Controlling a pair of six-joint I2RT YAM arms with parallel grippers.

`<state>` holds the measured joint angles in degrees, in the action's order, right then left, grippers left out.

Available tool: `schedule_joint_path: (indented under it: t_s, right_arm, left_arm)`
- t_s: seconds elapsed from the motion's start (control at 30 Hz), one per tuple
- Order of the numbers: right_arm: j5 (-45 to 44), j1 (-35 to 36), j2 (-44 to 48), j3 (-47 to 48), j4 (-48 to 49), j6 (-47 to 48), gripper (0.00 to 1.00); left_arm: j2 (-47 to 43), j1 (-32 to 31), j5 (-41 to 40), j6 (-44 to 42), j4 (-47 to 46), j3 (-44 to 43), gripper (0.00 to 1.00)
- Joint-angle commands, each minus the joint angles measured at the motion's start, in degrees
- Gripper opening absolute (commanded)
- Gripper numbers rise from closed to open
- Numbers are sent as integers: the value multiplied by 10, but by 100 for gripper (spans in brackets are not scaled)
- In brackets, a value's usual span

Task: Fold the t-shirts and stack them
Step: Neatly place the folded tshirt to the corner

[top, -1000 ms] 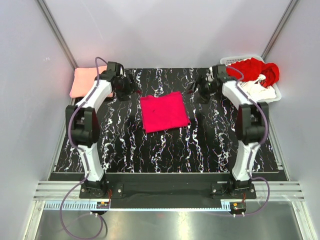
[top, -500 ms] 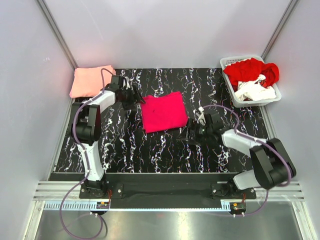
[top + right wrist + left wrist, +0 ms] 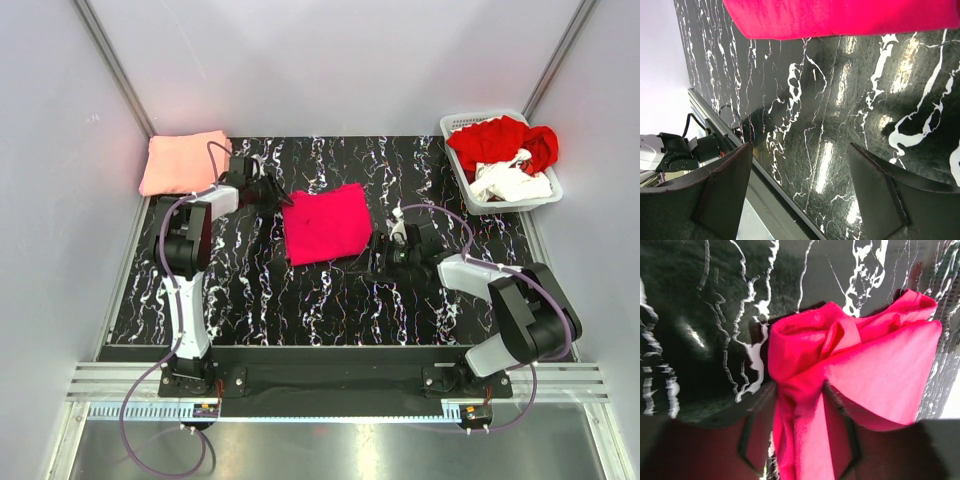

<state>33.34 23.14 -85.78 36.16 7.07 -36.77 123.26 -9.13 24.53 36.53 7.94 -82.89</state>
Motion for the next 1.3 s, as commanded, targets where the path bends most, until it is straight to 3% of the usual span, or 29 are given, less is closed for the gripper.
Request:
schedule_joint_path:
  t_s: [0.0, 0.17, 0.43, 0.87, 1.03, 1.27]
  right_arm:
    - [16, -1, -11, 29, 20, 2, 83]
    - [20, -2, -20, 35, 17, 1, 83]
    - [22, -2, -22, 35, 18, 2, 83]
    - [23, -10, -38, 36, 21, -1, 82]
    - [26, -11, -41, 37, 22, -2, 81]
    - [32, -13, -44, 34, 29, -5, 81]
  left_arm:
    - [25, -15, -12, 20, -31, 26, 42]
    - [23, -14, 2, 14, -42, 20, 0]
    - [-32, -5, -26, -59, 87, -88, 0]
    - [-24, 60, -100, -159, 305, -306, 0]
    - [-7, 77, -139, -197, 361, -421, 0]
    - [20, 116, -135, -201, 388, -511, 0]
